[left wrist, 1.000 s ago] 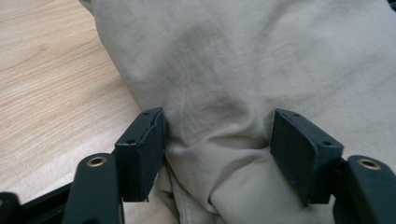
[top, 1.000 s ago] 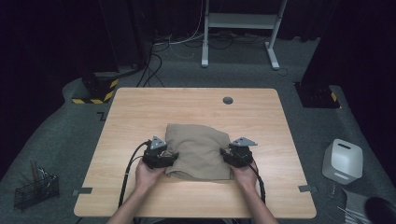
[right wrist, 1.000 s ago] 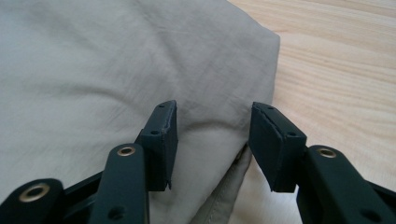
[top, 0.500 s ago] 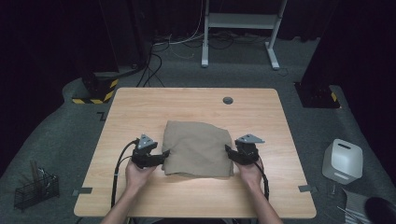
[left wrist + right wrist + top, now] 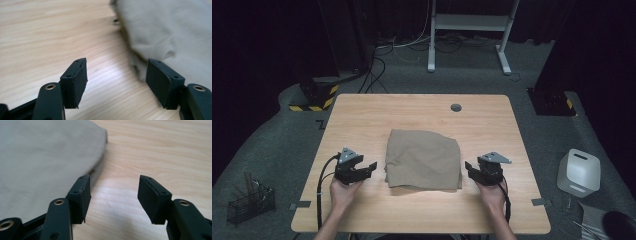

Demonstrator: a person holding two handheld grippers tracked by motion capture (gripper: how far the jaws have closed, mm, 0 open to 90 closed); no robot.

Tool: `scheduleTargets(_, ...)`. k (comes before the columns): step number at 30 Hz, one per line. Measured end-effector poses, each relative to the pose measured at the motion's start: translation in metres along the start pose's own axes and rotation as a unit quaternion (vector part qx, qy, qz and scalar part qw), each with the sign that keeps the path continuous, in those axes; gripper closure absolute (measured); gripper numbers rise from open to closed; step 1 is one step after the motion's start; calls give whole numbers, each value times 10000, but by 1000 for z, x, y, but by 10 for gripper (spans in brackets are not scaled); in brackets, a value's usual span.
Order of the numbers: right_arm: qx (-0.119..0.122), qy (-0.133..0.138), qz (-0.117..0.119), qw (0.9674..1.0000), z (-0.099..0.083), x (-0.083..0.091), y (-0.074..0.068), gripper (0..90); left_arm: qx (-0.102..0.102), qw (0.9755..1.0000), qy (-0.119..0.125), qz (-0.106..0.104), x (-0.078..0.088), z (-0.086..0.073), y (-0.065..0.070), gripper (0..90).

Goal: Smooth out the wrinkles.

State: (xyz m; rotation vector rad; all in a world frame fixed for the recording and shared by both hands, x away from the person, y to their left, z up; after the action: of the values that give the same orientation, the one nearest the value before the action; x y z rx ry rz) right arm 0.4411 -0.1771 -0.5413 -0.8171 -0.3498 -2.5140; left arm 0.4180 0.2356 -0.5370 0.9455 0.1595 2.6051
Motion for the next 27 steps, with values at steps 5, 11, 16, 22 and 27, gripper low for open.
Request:
scheduleTargets(5, -143, -99, -105, 9998, -14, 5, 12, 435, 179, 9997, -88, 174, 2, -12, -16, 343)
scheduleTargets(11, -116, -253, -269, 9992, -28, 8, 20, 427, 211, 9985, -118, 490, 3, -19, -30, 343)
scheduleTargets(16, -158, -352, -346, 9987, -36, 8, 23, 427, 260, 9972, -191, 681, 2, -25, -40, 344)
scheduleTargets(22, -28, -546, -454, 9975, -43, 4, 24, 409, 111, 9954, -180, 935, -2, -33, -47, 334)
scheduleTargets(27, -41, -561, -457, 9974, -43, 4, 24, 374, 185, 9946, -196, 1001, -3, -33, -47, 295)
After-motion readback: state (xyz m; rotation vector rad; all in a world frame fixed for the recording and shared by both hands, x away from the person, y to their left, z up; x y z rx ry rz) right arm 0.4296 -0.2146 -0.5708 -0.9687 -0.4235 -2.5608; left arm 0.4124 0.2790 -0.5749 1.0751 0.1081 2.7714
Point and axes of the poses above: each handheld gripper's, and its own axes: x roughly backward along the jaws, z roughly out of its top, y roughly to its right, the point moved 7 cm from there along -x, roughly forward along the jaws, and after that the axes turned 10 degrees about x, right-handed, at the moved point
